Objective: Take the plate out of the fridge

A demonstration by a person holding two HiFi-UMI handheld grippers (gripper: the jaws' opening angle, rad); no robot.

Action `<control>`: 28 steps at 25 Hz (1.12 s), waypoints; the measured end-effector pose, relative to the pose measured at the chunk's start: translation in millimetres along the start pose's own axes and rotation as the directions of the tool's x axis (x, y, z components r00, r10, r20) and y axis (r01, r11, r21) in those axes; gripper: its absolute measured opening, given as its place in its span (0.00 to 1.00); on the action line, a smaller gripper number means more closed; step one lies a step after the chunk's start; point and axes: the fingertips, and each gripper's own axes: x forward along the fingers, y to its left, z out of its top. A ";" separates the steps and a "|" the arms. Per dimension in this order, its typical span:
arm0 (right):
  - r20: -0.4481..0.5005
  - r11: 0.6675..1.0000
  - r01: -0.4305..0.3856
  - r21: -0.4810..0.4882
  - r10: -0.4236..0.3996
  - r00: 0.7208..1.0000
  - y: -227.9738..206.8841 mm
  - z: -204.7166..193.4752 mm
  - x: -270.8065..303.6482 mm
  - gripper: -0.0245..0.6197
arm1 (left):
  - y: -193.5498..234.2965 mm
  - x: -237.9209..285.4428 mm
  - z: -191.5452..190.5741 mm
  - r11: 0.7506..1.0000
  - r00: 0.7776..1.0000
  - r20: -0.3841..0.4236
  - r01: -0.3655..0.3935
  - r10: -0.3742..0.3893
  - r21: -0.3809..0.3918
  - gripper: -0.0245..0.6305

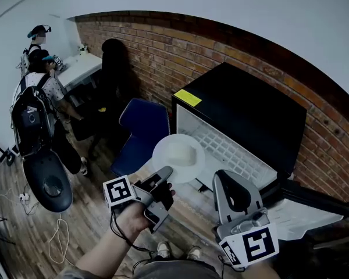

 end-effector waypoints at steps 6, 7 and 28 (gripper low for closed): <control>0.019 0.999 -0.045 -0.008 0.045 0.999 17.0 6.9 2.1 0.09 | -9.3 -36.2 15.5 1.000 0.997 0.071 0.004 -0.006 0.023 0.10; 0.021 0.999 -0.052 -0.009 0.052 0.998 19.9 7.4 2.3 0.09 | -10.4 -42.1 18.0 1.000 0.997 0.082 0.005 -0.007 0.027 0.10; -0.082 0.984 -0.175 0.018 0.176 0.981 69.6 -43.8 13.1 0.09 | 14.2 -126.9 32.8 0.999 0.977 0.209 -0.033 0.029 0.017 0.10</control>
